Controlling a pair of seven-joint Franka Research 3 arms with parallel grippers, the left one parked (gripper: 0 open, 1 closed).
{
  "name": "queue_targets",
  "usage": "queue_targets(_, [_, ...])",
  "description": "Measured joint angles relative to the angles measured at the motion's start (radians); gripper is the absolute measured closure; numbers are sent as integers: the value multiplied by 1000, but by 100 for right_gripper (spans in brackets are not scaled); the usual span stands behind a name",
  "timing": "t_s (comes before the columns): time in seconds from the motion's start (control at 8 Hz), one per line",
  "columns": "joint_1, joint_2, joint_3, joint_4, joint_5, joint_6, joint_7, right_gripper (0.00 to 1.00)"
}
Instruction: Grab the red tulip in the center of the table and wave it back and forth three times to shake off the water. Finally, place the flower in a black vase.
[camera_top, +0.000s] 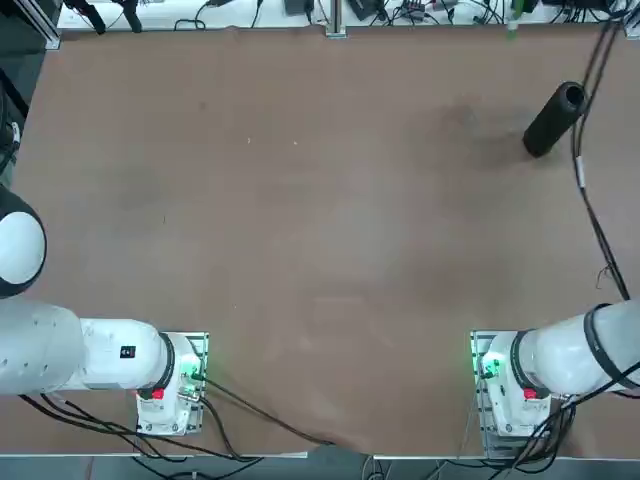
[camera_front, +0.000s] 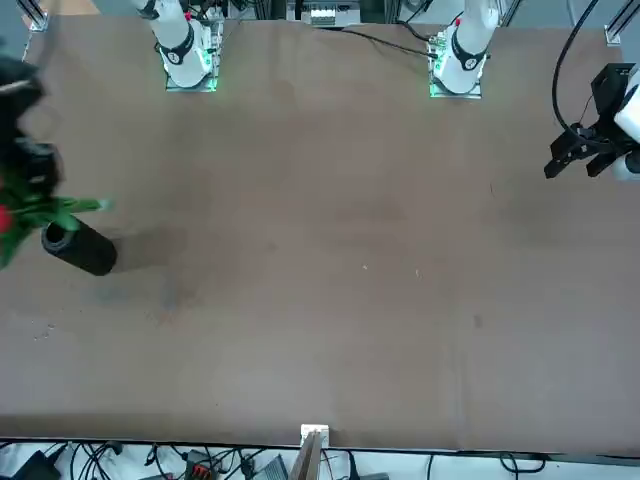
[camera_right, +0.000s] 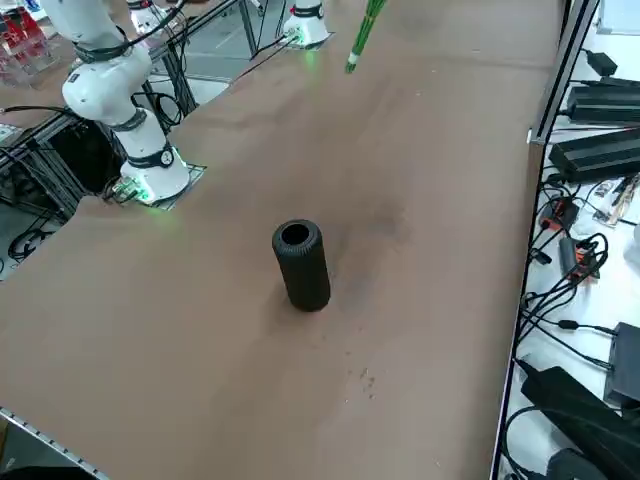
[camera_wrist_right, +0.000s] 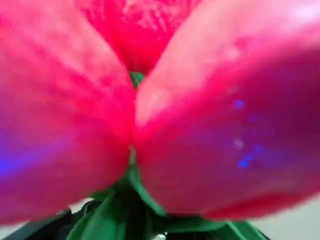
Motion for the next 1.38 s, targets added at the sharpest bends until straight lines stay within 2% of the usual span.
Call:
queue_targets(0.12, [54, 1, 1, -6, -16, -19, 81, 74])
queue_targets(0.25, [73, 0, 0, -7, -23, -49, 120, 74])
queue_targets(0.38, [69, -3, -23, -7, -37, -76, 120, 74])
queue_targets(0.5, [46, -10, -77, -7, -47, -89, 64, 74])
queue_targets(0.75, [-69, -11, -218, -8, -32, -31, -219, 74])
queue_targets(0.88, [-147, -1, -271, -11, 21, 18, -375, 74])
queue_targets(1.0, [-221, 11, -295, -15, 93, 54, -504, 74])
queue_targets(1.12, [-267, 20, -298, -16, 145, 66, -587, 74])
queue_targets(1.25, [-269, 23, -292, -16, 165, 65, -609, 74])
queue_targets(1.38, [-249, 21, -263, -15, 172, 56, -594, 74])
